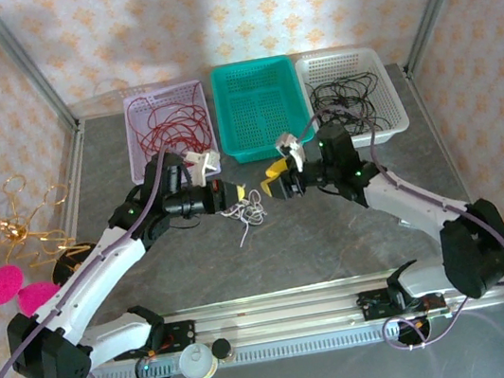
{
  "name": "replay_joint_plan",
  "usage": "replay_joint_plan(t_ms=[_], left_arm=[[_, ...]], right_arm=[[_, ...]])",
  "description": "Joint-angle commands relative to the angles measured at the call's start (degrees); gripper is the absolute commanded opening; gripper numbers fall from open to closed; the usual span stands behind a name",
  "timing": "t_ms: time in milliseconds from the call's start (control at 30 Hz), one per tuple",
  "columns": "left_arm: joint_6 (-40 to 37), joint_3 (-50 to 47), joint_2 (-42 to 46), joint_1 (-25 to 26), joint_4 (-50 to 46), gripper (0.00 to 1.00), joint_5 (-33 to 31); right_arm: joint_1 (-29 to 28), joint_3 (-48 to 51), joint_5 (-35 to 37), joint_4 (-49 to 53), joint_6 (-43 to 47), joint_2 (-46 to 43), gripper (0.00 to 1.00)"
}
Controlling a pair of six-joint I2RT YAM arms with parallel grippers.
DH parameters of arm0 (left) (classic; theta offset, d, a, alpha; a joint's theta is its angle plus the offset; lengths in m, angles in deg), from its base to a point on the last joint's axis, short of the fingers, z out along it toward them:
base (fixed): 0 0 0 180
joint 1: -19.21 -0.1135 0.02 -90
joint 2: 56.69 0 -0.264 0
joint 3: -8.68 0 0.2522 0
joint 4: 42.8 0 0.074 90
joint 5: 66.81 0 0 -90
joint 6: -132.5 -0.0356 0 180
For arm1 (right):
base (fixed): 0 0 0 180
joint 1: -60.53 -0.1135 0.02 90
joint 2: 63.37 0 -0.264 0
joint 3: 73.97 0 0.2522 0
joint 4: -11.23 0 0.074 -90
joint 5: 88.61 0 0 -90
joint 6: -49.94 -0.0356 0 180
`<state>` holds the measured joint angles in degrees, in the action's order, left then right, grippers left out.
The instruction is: Untangle the cables
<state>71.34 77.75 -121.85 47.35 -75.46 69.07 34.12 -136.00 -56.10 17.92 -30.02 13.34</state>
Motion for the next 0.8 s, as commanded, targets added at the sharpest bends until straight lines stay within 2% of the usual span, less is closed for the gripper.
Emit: replay_joint_plan(t_ms=[0, 133, 233, 300, 467, 633, 700, 767], left_arm=[[-4.81, 0.92, -0.01, 0.55, -2.98, 0.0, 3.42], [-5.68, 0.35, -0.14, 0.58, -3.35, 0.0, 4.63], [-5.78, 0.33, 0.17, 0.55, -2.41, 0.0, 4.47], [-5.5, 0.33, 0.13, 0.57, -1.75, 0.0, 4.56], [-5.1, 0.38, -0.14, 0.51, -1.66, 0.0, 5.18], [-4.68, 0.91, -0.27, 0.56, -1.59, 0.0, 5.44], [-4.27, 1.32, -0.22, 0.52, -1.59, 0.0, 5.2], [-3.61, 1.74, -0.14, 0.57, -1.09, 0.0, 5.19]], right_arm=[[0.65, -2.54, -5.59, -3.24, -0.44, 2.24, 0.52], [0.63, -5.63, -8.97, 0.53, 2.4, 5.83, 0.5], [-0.94, -8.86, -7.18, 8.77, 11.1, 9.14, 0.49], [-2.43, -9.99, -7.86, 9.43, 13.67, 11.1, 0.5], [-5.84, -11.14, -7.75, 1.88, 10.68, 15.18, 0.52], [-6.7, -8.38, -5.28, -18.33, -1.6, 19.15, 0.52], [-7.46, -7.38, -2.0, -25.61, -6.36, 20.91, 0.54], [-9.03, -7.73, 4.5, -26.32, -6.39, 22.65, 0.55]])
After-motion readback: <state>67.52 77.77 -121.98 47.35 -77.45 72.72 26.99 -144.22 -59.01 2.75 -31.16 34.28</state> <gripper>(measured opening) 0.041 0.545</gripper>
